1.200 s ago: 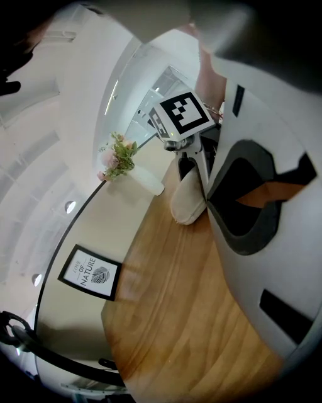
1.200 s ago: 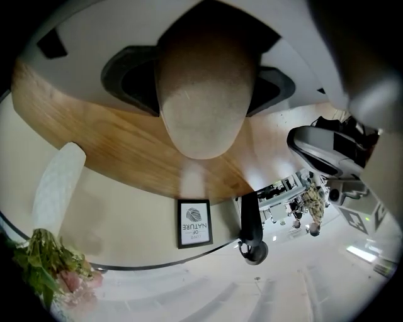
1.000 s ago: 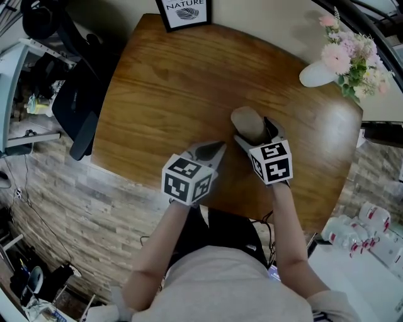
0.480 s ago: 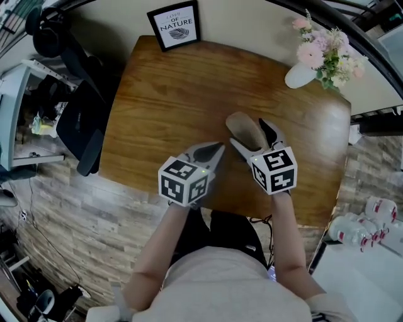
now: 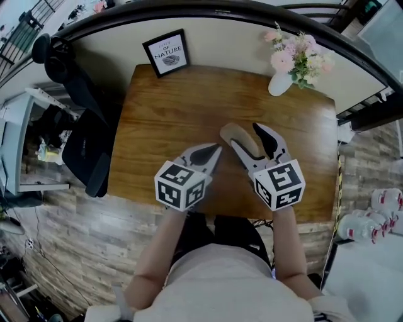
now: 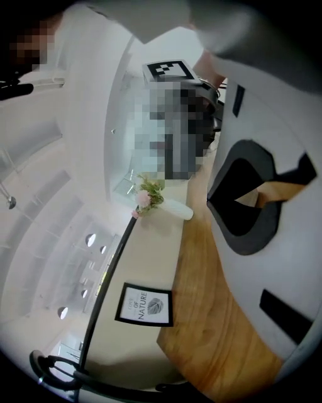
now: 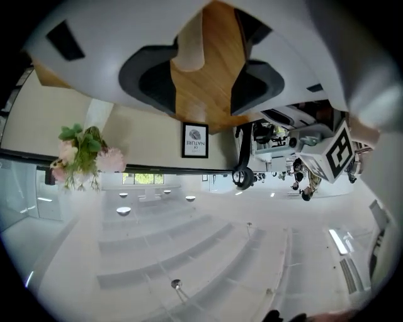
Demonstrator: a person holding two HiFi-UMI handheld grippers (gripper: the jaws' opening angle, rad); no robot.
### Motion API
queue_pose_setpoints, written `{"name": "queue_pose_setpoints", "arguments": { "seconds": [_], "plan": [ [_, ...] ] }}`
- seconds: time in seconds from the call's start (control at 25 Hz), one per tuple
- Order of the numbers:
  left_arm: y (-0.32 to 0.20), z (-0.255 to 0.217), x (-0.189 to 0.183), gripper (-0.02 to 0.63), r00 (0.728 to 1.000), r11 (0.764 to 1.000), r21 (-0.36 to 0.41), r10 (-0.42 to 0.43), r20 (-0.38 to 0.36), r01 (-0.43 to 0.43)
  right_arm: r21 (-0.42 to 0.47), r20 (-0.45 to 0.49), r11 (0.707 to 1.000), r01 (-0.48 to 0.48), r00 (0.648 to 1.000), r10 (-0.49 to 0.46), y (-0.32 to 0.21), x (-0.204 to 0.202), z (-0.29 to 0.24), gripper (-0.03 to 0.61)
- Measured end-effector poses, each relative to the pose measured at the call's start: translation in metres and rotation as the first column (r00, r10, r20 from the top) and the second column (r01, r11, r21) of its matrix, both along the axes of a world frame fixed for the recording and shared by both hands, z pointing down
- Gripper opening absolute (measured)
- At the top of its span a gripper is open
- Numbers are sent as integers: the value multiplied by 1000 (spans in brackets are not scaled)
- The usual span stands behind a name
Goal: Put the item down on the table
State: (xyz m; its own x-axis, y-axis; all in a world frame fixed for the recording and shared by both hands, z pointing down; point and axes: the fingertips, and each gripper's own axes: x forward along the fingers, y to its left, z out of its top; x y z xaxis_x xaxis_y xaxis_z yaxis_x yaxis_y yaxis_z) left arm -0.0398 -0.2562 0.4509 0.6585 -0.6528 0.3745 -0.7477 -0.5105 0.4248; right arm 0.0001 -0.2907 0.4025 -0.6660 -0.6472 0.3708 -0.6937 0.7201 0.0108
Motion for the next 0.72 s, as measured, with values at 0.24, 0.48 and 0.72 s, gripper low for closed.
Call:
{"name": "queue_pose_setpoints", "arguments": {
  "seconds": [0.24,0.48,0.72],
  "plan": [
    [7,-29,1,14,998,995,93,39,54,-44,49,57,999,-16,998,13,17,5,-26,202],
    [16,-48,9,14,991,983,155,83,109,-99,86,93,996,-29,995,21,34,11,-38,118],
    [22,-57,20,14,989,976,181,105,103,-122,99,116,993,-65,992,54,49,25,-41,11]
  ]
}}
